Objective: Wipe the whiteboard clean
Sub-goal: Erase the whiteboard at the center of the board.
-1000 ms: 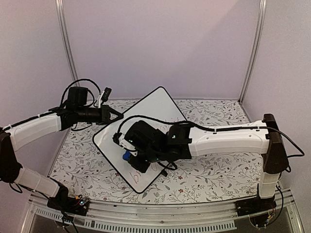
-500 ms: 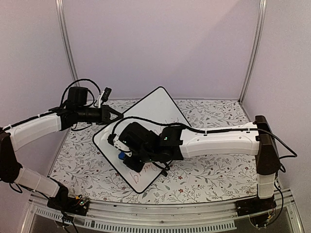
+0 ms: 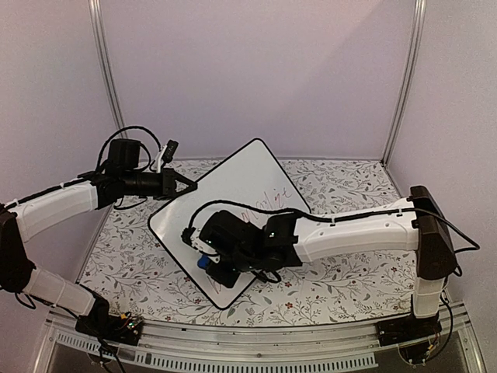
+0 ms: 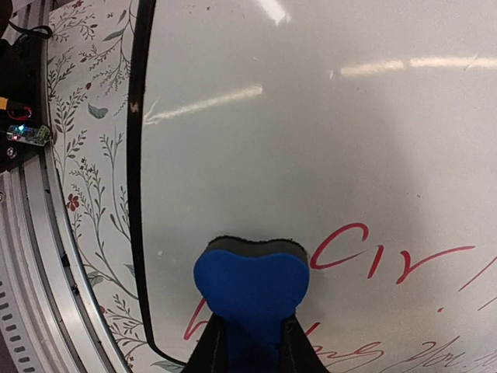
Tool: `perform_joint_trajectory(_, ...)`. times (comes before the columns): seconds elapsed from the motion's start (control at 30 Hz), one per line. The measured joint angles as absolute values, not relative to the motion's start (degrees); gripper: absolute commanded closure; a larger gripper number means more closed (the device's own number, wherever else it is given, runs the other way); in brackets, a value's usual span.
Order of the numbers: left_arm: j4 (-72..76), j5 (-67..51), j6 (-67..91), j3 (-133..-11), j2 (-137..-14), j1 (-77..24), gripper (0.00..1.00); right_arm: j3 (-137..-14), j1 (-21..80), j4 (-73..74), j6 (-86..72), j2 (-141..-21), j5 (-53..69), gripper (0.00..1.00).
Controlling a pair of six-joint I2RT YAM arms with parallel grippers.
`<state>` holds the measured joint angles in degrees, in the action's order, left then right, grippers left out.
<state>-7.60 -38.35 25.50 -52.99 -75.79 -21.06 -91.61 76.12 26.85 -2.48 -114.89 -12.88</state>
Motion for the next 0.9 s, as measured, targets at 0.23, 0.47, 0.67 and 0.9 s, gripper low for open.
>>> perform_joint_trajectory(0.23, -7.57, -38.37, 25.5, -52.99, -75.79, -21.06, 1.0, -87.94, 76.23, 26.81, -3.88, -113.47, -11.97, 0.97)
perform_joint_trajectory(0.47, -7.57, -38.37, 25.52, -52.99, -75.79, -21.06, 1.0, -85.73, 76.25, 27.2, -4.73, -112.51, -11.84, 0.97)
perform_joint_trajectory(0.67, -7.57, -38.35, 25.67, -52.99, -75.79, -21.06, 1.0, -87.26, 76.23, 28.82, -4.45, -112.42, -12.95, 0.97)
perform_joint_trajectory(0.9, -7.57, -38.35, 25.76, -53.01, -75.79, -21.06, 1.0, -93.14, 74.96, 28.05, -2.61, -112.12, -15.14, 0.97)
